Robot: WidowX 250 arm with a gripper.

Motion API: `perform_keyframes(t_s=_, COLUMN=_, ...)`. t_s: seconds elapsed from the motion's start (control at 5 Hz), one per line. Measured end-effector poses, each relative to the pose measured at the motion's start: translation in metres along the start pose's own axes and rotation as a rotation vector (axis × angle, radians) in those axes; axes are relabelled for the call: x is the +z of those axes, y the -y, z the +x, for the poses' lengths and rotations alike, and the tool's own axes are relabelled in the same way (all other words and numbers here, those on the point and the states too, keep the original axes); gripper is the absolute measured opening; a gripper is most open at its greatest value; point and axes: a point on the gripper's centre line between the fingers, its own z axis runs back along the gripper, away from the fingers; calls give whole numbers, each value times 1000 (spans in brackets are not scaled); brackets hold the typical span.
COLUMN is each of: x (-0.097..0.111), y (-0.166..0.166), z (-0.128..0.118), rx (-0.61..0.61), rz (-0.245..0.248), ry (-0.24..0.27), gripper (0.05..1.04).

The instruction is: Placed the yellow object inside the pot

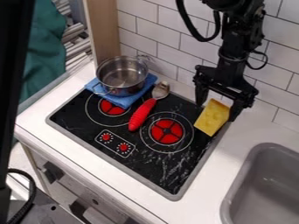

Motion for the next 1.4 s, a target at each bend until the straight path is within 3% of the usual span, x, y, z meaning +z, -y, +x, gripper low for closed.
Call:
perform_keyframes(t_s=0.2, x=-10, y=-13, z=3, rx=32, rz=1, ry=-3, gripper=1005)
perform_keyframes(t_s=0.6, x=-25, y=-38, z=13, rx=111, rz=35, ry=40, gripper=1005)
perform_keyframes(t_s=0.8, x=-33, y=-36, z=12, rx=125, rz=21, ry=36, gripper=949)
perform_keyframes(t_s=1.0, x=-33, y=-36, z=12, rx=122, rz=22, ry=32, gripper=718)
perform_keyframes(t_s=1.2, x=-33, y=-37, z=6, rx=116, rz=30, ry=9, gripper=713)
perform_keyframes(t_s=1.4, x=-8, y=-44, z=-1, rx=102, rz=63, ry=28, gripper=713)
